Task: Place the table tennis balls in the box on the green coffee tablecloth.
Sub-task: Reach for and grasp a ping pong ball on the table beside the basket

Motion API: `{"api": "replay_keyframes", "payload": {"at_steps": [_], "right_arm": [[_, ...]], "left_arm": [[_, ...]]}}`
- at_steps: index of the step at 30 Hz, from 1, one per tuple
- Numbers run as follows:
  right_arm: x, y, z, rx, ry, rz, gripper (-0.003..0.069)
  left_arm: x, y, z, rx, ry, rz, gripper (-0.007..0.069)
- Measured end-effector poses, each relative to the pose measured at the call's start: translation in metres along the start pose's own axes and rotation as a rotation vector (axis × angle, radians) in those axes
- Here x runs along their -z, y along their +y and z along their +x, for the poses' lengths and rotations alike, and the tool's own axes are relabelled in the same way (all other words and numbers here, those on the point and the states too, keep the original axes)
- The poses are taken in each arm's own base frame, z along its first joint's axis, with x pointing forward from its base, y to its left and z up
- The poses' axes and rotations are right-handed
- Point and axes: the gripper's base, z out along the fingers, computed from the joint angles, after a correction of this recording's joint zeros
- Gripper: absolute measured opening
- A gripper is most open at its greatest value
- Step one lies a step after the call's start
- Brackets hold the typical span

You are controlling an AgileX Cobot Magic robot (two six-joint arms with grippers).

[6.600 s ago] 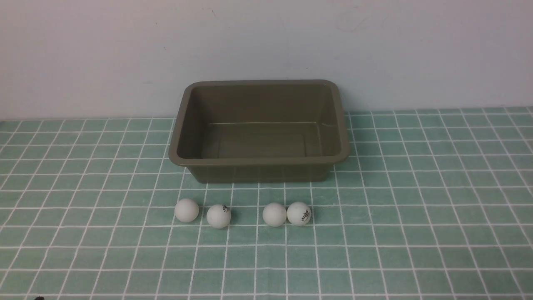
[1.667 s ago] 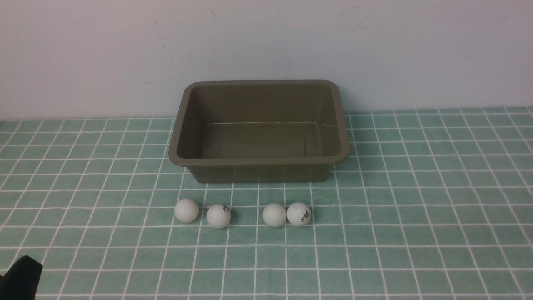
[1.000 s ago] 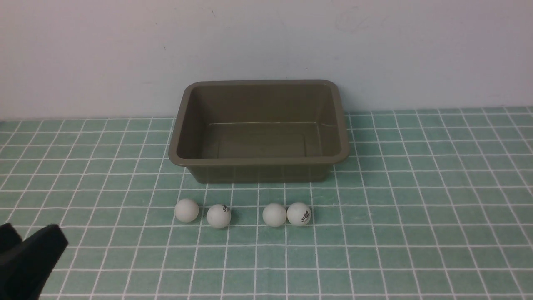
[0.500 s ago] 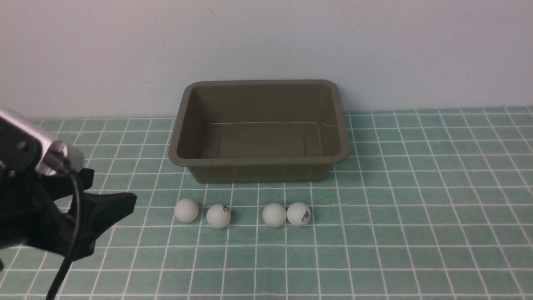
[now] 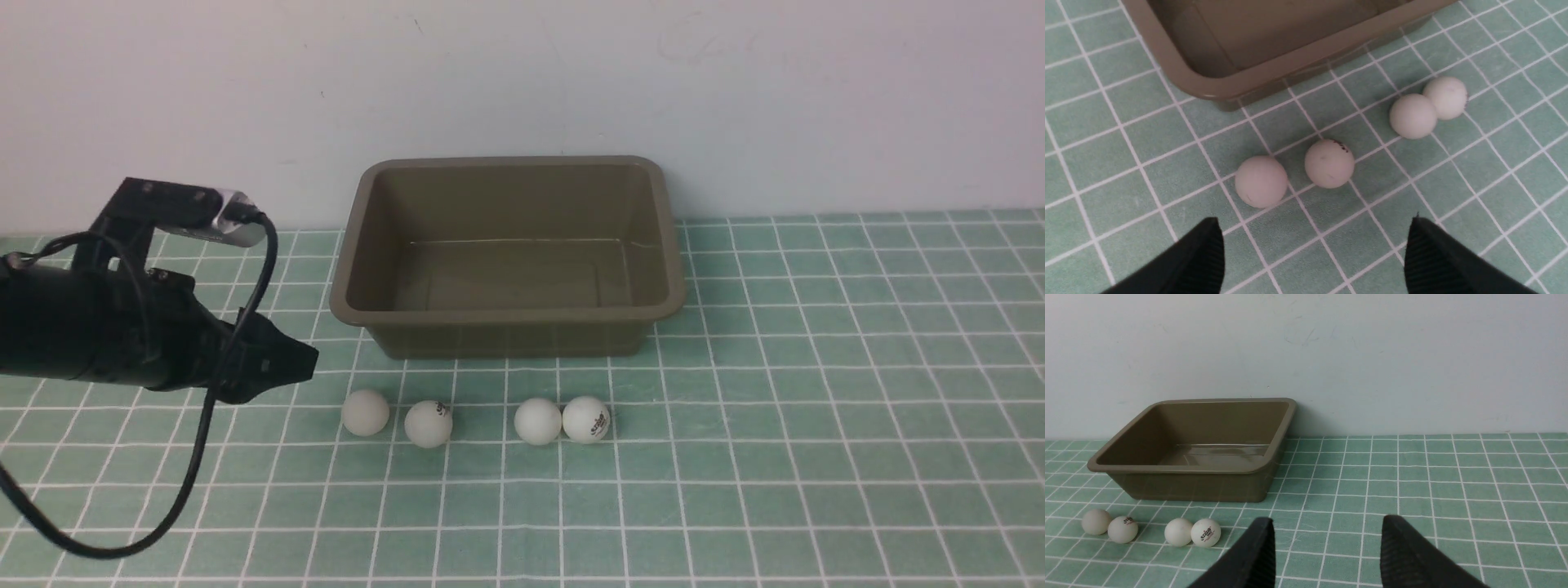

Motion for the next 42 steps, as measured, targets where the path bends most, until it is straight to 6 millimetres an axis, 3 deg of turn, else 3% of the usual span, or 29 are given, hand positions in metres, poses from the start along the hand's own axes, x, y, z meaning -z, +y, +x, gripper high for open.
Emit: {"api": "replay_keyframes", "payload": {"at_steps": [4, 10, 14, 18, 31, 33, 35, 36, 42], "right_arm": [[0.000, 0.002, 0.000, -0.014, 0.001, -0.018, 0.0327], [0.000, 0.002, 0.000, -0.019, 0.001, -0.025, 0.0327], [0.000, 0.002, 0.000, -0.019, 0.001, -0.026, 0.0327], [0.000, 0.002, 0.000, -0.019, 0.001, -0.026, 0.0327], [0.000, 0.002, 0.000, -0.019, 0.002, -0.026, 0.0327], [0.000, 0.002, 0.000, -0.017, 0.002, -0.024, 0.0327], [0.000, 0.002, 0.000, -0.017, 0.002, -0.023, 0.0327], [0.000, 0.002, 0.000, -0.017, 0.003, -0.023, 0.0327], [0.000, 0.002, 0.000, -0.016, 0.003, -0.022, 0.0327]], "left_arm": [[-0.033, 0.021, -0.002, 0.101, 0.072, 0.021, 0.0532], [-0.062, 0.036, 0.005, 0.170, 0.134, 0.048, 0.0532], [-0.077, 0.038, 0.006, 0.147, 0.164, 0.066, 0.0532], [-0.106, 0.026, 0.007, 0.054, 0.195, 0.068, 0.0532], [-0.140, 0.026, 0.018, 0.011, 0.218, -0.023, 0.0528], [-0.142, 0.026, 0.019, 0.011, 0.221, -0.025, 0.0486], [-0.142, 0.026, 0.019, 0.010, 0.221, -0.025, 0.0367], [-0.142, 0.026, 0.019, 0.007, 0.221, -0.025, 0.0342], [-0.132, 0.015, 0.017, -0.027, 0.252, 0.063, 0.0352]]}}
